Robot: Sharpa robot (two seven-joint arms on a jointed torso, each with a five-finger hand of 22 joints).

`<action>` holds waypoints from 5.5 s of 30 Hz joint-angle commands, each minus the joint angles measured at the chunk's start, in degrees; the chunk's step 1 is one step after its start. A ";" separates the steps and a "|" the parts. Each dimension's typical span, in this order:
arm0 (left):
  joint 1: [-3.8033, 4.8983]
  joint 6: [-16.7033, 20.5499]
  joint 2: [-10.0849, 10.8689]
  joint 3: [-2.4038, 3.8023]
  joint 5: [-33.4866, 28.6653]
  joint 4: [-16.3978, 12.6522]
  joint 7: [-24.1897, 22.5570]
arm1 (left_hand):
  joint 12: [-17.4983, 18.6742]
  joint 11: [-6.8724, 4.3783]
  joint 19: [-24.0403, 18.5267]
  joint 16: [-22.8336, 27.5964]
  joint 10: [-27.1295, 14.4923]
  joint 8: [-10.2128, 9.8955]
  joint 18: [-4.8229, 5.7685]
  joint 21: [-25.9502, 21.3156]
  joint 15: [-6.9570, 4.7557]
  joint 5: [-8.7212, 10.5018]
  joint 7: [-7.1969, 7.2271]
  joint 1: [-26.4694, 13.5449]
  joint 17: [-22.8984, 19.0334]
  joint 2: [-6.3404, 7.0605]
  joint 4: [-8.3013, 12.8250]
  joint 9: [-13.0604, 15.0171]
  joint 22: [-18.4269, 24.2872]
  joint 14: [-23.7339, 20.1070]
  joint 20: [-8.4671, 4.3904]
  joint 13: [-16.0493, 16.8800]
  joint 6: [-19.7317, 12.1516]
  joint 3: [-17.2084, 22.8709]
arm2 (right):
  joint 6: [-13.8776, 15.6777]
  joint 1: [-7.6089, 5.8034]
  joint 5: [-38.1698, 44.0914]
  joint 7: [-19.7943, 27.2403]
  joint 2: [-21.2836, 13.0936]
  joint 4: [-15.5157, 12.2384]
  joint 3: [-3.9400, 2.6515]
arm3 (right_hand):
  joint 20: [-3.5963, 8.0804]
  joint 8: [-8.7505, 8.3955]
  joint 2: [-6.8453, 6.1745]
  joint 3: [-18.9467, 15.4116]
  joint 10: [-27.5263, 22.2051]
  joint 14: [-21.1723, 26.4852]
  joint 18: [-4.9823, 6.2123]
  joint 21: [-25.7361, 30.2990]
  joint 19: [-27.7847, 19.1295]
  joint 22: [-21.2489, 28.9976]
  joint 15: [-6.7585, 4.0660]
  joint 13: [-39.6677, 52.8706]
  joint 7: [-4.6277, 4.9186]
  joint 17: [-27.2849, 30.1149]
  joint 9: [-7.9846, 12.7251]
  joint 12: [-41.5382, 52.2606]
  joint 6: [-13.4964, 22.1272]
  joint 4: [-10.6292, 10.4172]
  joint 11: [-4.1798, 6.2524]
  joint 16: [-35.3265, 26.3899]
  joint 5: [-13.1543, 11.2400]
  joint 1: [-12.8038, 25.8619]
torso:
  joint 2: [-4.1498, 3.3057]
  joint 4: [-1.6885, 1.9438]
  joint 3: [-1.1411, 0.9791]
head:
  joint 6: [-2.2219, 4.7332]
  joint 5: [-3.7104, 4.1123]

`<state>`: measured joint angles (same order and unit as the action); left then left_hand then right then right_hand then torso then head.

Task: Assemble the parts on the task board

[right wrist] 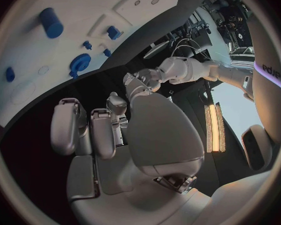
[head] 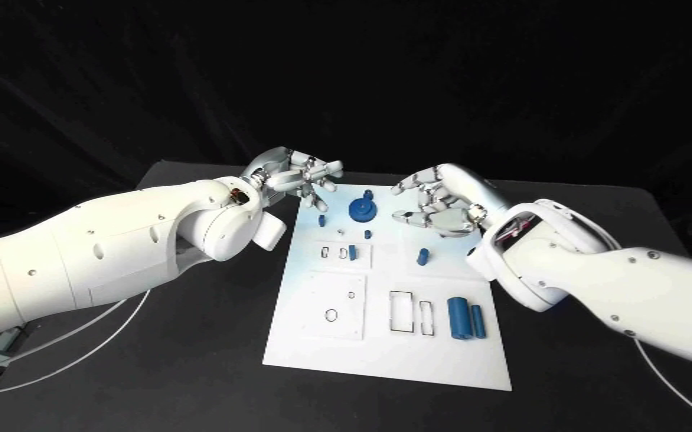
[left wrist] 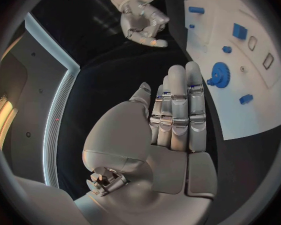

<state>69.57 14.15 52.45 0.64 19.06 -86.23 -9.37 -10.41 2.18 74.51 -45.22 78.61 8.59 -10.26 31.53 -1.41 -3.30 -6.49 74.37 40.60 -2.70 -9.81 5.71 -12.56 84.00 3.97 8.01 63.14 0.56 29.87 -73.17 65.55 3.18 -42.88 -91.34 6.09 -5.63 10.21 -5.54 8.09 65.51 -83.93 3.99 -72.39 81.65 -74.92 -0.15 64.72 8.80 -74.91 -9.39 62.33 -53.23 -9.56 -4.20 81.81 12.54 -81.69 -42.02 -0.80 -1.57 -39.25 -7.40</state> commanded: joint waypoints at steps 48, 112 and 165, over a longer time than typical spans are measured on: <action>5.86 -32.04 -18.07 -2.54 43.27 12.14 46.76 | -55.38 -3.54 9.94 -40.70 -1.99 24.63 6.82 49.09 -3.53 0.33 3.75 -9.20 44.71 -2.00 -6.85 28.61 -59.19 4.48 -3.73 56.88 -9.96 -14.13 | -4.42 -4.56 -13.93 1.18 -11.47 -3.89 -0.13 | 0.43 0.69 0.14 -0.58 0.15 -3.23 0.49 1.11 0.12 0.58 -0.51 -1.42 0.02 -6.41 0.78 -0.93 0.18 -0.28 0.34 -0.89 2.96 1.26 | 1.62 -0.40 -0.10 | -2.80 0.04; 5.77 -32.87 -19.62 -2.78 38.64 12.43 46.39 | -54.40 -3.62 9.99 -40.53 -3.43 22.18 7.17 50.55 -3.65 0.13 3.72 6.19 44.84 -5.38 -2.23 30.11 -61.77 4.50 -3.82 56.42 -12.80 2.95 | -6.50 -4.51 -13.76 0.47 -10.43 -2.72 -0.12 | 0.41 0.72 0.28 -0.44 0.07 -3.23 0.51 1.40 0.17 0.75 -0.48 -1.64 0.07 -6.34 1.00 -1.00 0.44 -0.26 0.31 -1.05 4.11 1.14 | 1.60 -0.34 -0.22 | -3.75 0.06; 1.18 -13.23 -10.73 -2.45 49.19 0.57 45.44 | -54.81 -3.68 10.29 -40.45 -0.77 25.43 7.41 51.33 -3.55 0.31 3.58 -8.09 45.17 10.78 9.35 37.20 -63.62 4.61 -3.50 56.57 -12.22 48.56 | -7.37 -4.47 -13.00 0.01 -11.16 -2.63 -0.08 | 0.37 0.79 0.26 -0.60 -0.19 -3.16 0.60 2.03 0.06 1.18 -0.40 -1.99 0.15 -6.13 1.24 -1.17 0.67 -0.70 0.22 -1.37 5.18 1.80 | 1.73 0.12 -0.19 | -4.24 0.00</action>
<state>70.79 1.45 41.85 -1.84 65.55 -85.59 36.55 -65.03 -1.52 83.85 -85.95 77.37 33.66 -3.56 82.56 -4.61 -2.94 -3.16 66.51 74.93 8.24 -10.72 42.97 -74.93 83.97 0.51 64.53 51.00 38.62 22.98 -77.66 51.95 3.42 -54.04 -93.98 6.04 -5.42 10.84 -5.19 7.60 65.74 -84.12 3.97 -70.61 81.88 -73.81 -0.33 62.75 8.86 -74.91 -8.22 61.44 -52.73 -10.04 -4.02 80.69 17.43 -80.42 -40.25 -0.74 -1.75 -43.47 -7.49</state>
